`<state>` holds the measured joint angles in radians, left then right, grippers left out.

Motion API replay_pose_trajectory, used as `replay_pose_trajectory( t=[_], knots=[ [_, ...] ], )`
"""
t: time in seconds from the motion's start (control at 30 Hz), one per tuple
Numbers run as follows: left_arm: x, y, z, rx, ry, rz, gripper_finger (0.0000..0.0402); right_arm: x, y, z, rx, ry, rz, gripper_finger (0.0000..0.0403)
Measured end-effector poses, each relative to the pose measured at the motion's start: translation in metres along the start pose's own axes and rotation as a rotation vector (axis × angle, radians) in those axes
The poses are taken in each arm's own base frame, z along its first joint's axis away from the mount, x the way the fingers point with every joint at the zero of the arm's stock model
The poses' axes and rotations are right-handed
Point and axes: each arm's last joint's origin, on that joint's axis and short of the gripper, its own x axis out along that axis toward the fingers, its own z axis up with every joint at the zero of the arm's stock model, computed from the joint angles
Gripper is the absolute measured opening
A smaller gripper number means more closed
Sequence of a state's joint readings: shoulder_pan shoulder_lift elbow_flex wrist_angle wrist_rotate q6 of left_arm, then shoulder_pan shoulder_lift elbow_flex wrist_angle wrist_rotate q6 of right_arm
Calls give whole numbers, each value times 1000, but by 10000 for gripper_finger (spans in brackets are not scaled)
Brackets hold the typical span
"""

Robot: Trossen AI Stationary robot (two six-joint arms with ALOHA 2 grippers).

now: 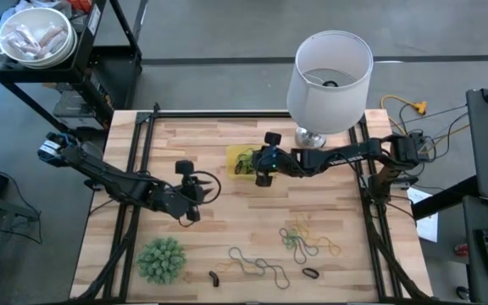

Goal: Pick and place rubber bands into bin
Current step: Put the green rubber band into the yellow bin

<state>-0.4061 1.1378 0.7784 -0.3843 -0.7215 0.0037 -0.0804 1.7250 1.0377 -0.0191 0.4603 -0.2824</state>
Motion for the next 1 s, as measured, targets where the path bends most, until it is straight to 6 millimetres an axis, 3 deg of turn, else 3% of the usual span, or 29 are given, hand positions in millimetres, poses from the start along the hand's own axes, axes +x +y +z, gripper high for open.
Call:
replay_pose_trajectory(
  t=[0.2,0.43,0.7,1.0],
  knots=[
    [10,-14,0,24,16,-162,85,-16,28,-1,-153,44,80,90],
    [26,-28,5,105,-20,-168,85,-49,65,-8,-258,128,192,75],
    [34,-35,6,107,-21,-168,85,-93,100,-28,-186,323,357,70],
    [33,-34,6,102,-26,-168,85,-117,131,-44,-100,397,491,72]
  ],
)
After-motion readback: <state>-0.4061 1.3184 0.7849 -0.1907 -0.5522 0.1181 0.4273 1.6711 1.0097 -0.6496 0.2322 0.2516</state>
